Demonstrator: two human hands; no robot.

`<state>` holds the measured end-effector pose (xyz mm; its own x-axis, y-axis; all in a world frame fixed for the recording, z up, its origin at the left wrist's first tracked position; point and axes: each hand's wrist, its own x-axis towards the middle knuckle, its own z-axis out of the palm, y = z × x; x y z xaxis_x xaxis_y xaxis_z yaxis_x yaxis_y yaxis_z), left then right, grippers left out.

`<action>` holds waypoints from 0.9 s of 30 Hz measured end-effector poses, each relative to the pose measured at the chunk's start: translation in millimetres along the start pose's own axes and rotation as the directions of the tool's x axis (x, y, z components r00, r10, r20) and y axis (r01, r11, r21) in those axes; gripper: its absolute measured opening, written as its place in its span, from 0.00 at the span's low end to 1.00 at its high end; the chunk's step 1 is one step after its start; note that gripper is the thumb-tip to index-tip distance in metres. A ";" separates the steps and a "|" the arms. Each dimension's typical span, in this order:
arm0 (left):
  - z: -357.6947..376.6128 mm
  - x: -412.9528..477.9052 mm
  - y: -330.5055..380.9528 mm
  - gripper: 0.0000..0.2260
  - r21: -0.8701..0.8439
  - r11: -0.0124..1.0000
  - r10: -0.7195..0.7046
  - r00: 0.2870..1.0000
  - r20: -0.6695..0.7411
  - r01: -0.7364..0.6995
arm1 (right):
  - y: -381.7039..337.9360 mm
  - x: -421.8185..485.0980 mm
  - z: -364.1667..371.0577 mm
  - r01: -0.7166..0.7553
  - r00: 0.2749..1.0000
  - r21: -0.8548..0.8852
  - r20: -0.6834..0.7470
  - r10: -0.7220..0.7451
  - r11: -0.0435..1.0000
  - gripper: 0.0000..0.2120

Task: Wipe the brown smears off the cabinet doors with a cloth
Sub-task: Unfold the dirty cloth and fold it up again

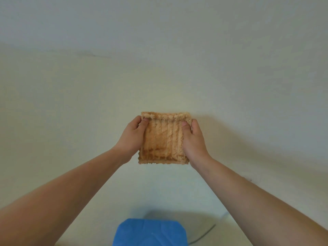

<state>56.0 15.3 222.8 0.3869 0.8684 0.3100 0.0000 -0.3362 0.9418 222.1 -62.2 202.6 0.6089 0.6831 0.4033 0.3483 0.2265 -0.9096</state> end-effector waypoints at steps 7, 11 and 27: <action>-5.0 -23.9 -35.7 0.17 0.192 0.981 0.028 0.996 -0.079 -0.012 | 26.5 -36.2 16.1 -0.044 0.999 -0.001 0.027 0.044 0.999 0.13; -3.1 -39.8 -56.0 0.16 0.380 0.925 0.028 0.994 -0.108 0.015 | 47.0 -51.0 20.8 -0.112 0.992 -0.058 0.047 0.115 0.992 0.15; 6.9 -124.3 -188.6 0.16 0.510 0.796 -0.369 0.929 -0.014 0.324 | 170.8 -144.9 25.8 -0.362 0.857 -0.364 0.233 0.460 0.858 0.14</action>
<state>14.2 -31.8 5.8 0.3464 0.9363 -0.0579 0.5962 -0.1721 0.7842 175.0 -104.6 -13.7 0.5157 0.8514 -0.0959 0.3383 -0.3052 -0.8902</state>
